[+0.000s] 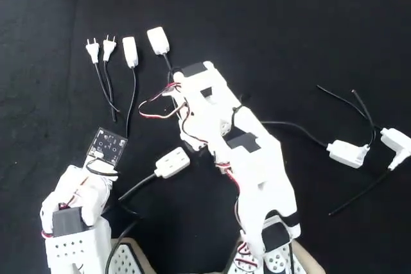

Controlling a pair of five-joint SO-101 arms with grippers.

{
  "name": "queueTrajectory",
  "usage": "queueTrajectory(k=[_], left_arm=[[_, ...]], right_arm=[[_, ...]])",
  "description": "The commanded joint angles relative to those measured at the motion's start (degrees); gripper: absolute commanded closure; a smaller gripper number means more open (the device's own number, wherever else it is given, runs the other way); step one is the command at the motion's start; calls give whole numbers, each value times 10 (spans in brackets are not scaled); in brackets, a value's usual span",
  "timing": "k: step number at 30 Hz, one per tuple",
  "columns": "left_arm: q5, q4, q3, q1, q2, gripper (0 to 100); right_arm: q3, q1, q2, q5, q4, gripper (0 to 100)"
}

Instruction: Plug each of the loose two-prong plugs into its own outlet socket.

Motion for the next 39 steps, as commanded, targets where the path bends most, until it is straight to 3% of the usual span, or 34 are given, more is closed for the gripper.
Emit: queueTrajectory(k=[1, 22, 39], left_arm=[[-4, 4, -3, -6, -1, 912], [-4, 4, -2, -6, -1, 912], [-4, 4, -2, -6, -1, 912]], right_arm=[[44, -1, 13, -4, 19, 832], [146, -6, -87, 10, 18, 835], [37, -7, -33, 13, 11, 831]])
